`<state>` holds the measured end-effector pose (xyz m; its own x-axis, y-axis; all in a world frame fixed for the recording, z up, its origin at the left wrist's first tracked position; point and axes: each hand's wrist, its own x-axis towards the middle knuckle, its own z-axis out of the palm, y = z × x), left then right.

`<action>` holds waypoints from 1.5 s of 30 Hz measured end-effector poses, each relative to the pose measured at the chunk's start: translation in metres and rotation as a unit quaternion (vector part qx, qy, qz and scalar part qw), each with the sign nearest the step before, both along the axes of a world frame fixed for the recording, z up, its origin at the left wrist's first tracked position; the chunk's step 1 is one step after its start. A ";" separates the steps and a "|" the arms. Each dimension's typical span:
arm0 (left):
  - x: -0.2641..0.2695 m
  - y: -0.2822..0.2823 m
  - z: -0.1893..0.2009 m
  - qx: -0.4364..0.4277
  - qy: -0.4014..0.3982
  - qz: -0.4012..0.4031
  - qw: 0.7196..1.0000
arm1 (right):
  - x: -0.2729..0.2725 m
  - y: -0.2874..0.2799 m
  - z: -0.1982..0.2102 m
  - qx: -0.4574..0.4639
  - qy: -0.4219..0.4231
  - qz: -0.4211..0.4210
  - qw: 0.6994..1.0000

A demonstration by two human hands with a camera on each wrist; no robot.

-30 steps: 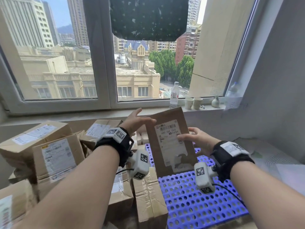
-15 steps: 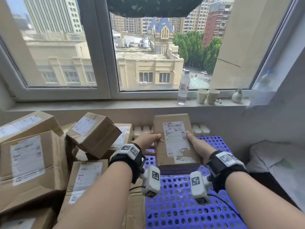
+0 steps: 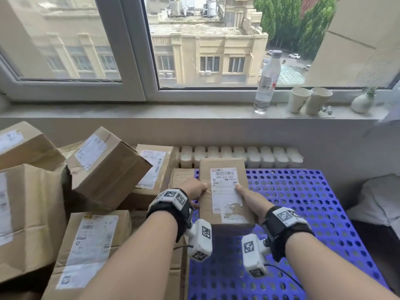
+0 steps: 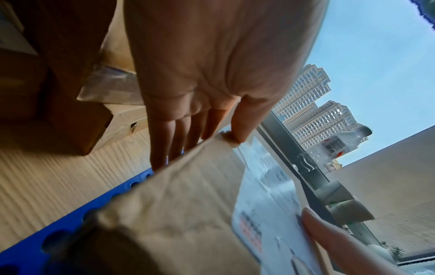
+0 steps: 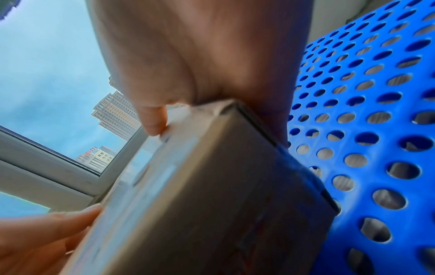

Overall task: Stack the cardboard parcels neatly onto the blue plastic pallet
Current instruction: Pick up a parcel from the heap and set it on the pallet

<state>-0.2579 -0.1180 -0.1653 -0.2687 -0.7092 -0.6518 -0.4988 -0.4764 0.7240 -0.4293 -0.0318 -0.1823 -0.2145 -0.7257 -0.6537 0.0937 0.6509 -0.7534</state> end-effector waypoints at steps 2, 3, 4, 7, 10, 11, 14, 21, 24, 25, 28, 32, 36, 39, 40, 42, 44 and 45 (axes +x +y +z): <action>-0.003 -0.011 -0.013 -0.009 -0.024 -0.017 1.000 | -0.002 -0.008 -0.012 0.012 0.015 0.009 1.000; -0.005 -0.014 -0.017 -0.016 -0.032 -0.020 0.999 | -0.004 -0.010 -0.016 0.018 0.020 0.009 1.000; -0.007 -0.016 -0.020 -0.017 -0.036 -0.017 0.999 | -0.006 -0.012 -0.019 0.022 0.025 0.009 0.999; -0.012 -0.019 -0.025 -0.018 -0.050 -0.024 0.998 | -0.011 -0.019 -0.025 0.029 0.056 0.012 0.998; -0.013 -0.026 -0.038 -0.007 -0.047 -0.021 0.999 | -0.014 -0.024 -0.031 0.034 0.075 0.028 0.996; -0.013 -0.030 -0.047 0.000 -0.046 -0.018 0.999 | -0.014 -0.024 -0.033 0.038 0.079 0.033 0.996; -0.013 -0.031 -0.050 0.009 -0.056 -0.035 0.998 | -0.015 -0.023 -0.038 0.049 0.096 0.053 0.993; -0.016 -0.020 -0.046 -0.033 -0.085 -0.053 0.994 | -0.020 -0.025 -0.045 0.047 0.127 0.063 0.989; -0.016 -0.020 -0.048 -0.033 -0.080 -0.054 0.995 | -0.019 -0.023 -0.041 0.043 0.129 0.068 0.988; -0.017 -0.021 -0.049 -0.035 -0.077 -0.056 0.995 | -0.019 -0.023 -0.040 0.043 0.127 0.066 0.989; -0.018 -0.022 -0.051 -0.038 -0.077 -0.059 0.995 | -0.019 -0.022 -0.037 0.038 0.125 0.062 0.989; -0.018 -0.024 -0.055 -0.052 -0.090 -0.063 0.993 | -0.018 -0.021 -0.036 0.038 0.132 0.073 0.988; -0.018 -0.022 -0.055 -0.058 -0.100 -0.059 0.991 | -0.019 -0.021 -0.039 0.041 0.133 0.063 0.988; -0.018 -0.019 -0.049 -0.066 -0.104 -0.053 0.991 | -0.016 -0.022 -0.037 0.042 0.136 0.048 0.989; -0.018 -0.018 -0.047 -0.069 -0.105 -0.051 0.991 | -0.015 -0.022 -0.035 0.040 0.135 0.041 0.989; -0.018 -0.016 -0.042 -0.073 -0.105 -0.047 0.991 | -0.013 -0.022 -0.029 0.031 0.138 0.030 0.989; -0.017 -0.013 -0.032 -0.079 -0.105 -0.045 0.990 | -0.012 -0.022 -0.020 0.015 0.157 0.030 0.987; -0.017 -0.012 -0.027 -0.084 -0.107 -0.048 0.990 | -0.013 -0.022 -0.016 0.006 0.173 0.031 0.984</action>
<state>-0.2747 -0.1297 -0.1922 -0.2077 -0.7905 -0.5762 -0.6867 -0.3016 0.6614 -0.4421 -0.0539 -0.1980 -0.3811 -0.7375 -0.5575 -0.2079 0.6559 -0.7256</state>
